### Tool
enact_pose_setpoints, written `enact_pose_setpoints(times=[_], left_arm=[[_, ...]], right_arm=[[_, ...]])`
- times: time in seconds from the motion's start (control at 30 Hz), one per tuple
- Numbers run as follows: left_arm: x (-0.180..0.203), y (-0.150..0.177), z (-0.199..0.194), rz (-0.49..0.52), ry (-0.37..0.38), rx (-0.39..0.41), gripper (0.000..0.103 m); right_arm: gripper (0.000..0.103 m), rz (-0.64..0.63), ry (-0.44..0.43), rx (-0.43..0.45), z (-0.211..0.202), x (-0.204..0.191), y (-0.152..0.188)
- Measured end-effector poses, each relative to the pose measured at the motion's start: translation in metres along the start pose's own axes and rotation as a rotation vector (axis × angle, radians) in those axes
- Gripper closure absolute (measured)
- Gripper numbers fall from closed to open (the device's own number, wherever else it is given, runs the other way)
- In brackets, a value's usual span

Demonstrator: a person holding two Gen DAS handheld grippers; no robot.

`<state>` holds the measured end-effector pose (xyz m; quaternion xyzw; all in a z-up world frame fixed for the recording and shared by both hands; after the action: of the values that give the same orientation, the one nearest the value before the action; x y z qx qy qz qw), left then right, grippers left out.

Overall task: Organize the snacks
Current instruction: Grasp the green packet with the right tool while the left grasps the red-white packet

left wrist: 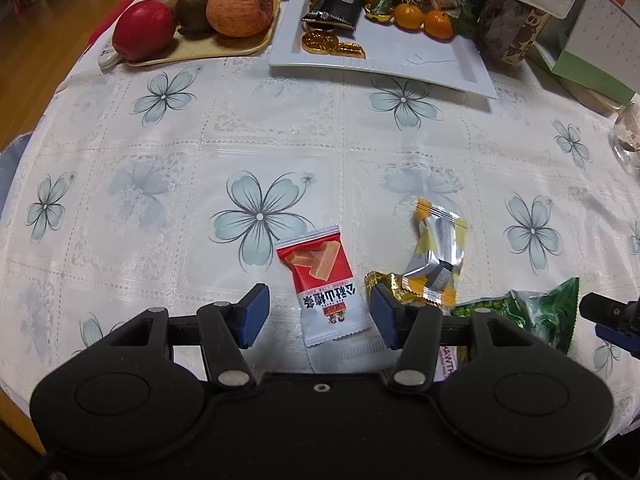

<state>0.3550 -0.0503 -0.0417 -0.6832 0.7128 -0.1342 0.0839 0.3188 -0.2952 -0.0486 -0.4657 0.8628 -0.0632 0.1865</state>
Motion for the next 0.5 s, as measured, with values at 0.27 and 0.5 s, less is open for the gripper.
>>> enact_pose_setpoints(times=[0.27,0.5], left_arm=[[0.003,-0.004,0.021,0.001,-0.023,-0.047,0.044],[0.005,-0.010,0.029,-0.021,-0.010,-0.057,0.044]], right_arm=[[0.059,-0.031,-0.015,-0.032,0.008,-0.006,0.001],[0.059,-0.020,-0.018,-0.031,0.009,-0.008,-0.003]])
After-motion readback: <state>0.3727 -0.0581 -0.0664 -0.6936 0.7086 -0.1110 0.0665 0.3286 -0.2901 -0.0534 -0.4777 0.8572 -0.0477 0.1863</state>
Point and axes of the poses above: each gripper's, at about its wrist camera, not at the fingertips, and z roughly the way its jaws point, x to its right, y to its underside, the point moved 3 cm from there along z, roughly the way its jaws point, and after that the axes turned 1 degree about -z, right-handed, at the moved point
